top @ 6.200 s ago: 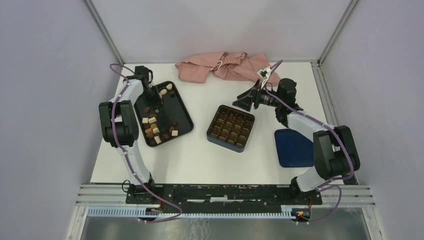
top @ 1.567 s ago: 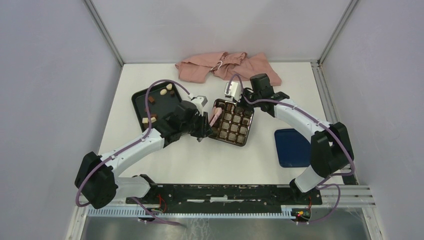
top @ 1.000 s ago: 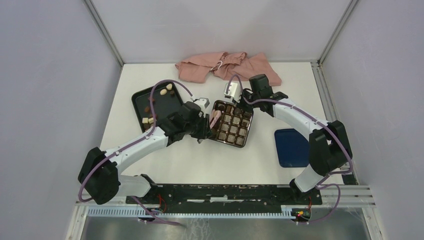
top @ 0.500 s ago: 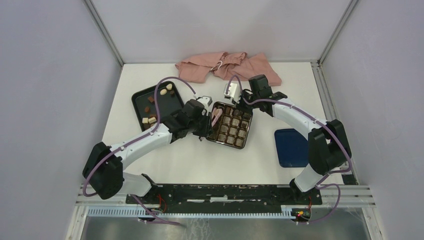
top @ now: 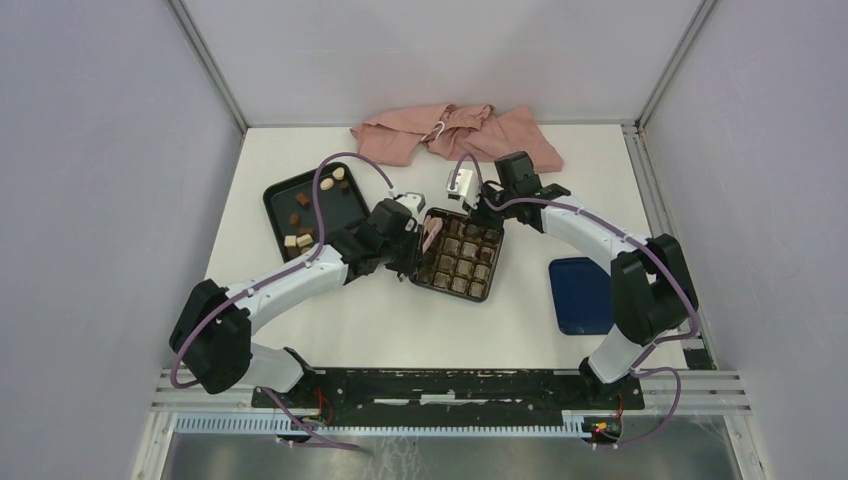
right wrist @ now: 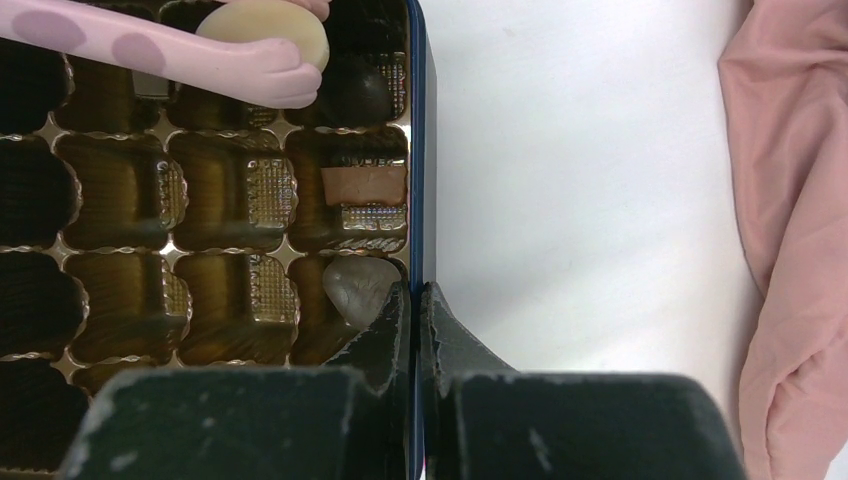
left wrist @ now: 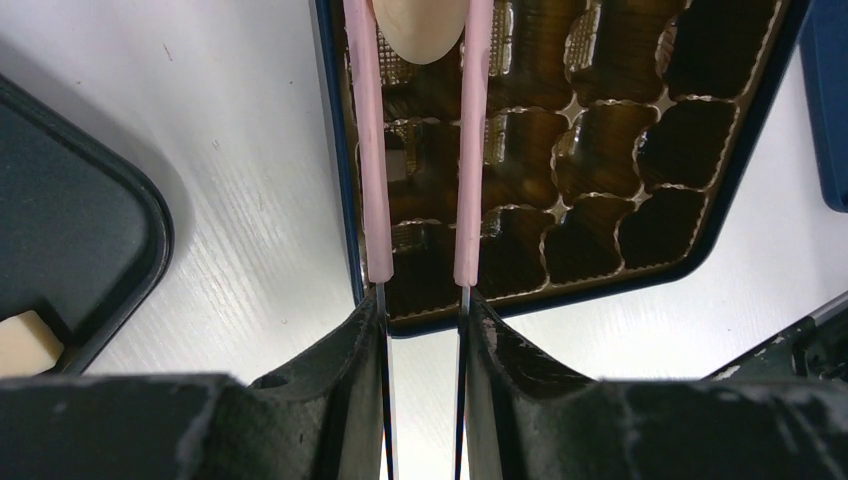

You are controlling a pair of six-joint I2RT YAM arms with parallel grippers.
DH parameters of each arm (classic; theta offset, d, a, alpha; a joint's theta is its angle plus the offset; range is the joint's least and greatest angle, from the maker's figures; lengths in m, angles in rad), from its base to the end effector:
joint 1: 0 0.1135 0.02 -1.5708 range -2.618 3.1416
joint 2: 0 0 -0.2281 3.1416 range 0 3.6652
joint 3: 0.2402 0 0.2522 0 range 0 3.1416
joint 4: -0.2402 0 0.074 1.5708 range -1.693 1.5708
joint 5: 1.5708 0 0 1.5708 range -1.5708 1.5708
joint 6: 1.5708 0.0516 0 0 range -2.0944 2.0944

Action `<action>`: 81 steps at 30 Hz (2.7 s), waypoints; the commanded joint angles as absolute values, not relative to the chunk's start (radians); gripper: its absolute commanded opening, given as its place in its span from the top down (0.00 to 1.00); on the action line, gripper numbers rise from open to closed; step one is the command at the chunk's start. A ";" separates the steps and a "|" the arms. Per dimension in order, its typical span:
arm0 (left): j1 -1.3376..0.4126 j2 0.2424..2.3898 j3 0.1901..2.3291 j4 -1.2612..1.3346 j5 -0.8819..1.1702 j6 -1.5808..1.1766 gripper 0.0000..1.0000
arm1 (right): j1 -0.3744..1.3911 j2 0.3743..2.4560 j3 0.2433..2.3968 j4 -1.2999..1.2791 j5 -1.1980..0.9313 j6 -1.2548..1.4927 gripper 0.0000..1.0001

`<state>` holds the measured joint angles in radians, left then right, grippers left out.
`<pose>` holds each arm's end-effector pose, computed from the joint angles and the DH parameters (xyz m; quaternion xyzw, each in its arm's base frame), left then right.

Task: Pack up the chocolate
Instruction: Place the fake chocolate in the packing box, then pick up the fake chocolate from the plate.

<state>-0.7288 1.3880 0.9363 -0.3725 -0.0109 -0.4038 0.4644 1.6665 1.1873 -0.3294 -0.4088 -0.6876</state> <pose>0.2319 -0.2063 0.1927 0.1487 0.9192 -0.1914 0.3105 0.3222 0.1843 0.1931 -0.5584 0.7212 0.1467 0.3829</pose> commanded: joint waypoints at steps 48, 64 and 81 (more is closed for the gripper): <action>-0.747 1.413 0.975 -0.400 -0.026 -0.367 0.60 | 0.452 1.707 1.260 -0.328 -0.426 -0.663 1.00; -0.733 1.319 0.983 -0.389 -0.005 -0.408 0.61 | 0.420 1.826 1.275 -0.346 -0.512 -0.640 1.00; -0.354 1.233 0.971 -0.505 0.192 -0.320 0.61 | 0.344 1.705 1.288 -0.387 -0.555 -0.680 0.46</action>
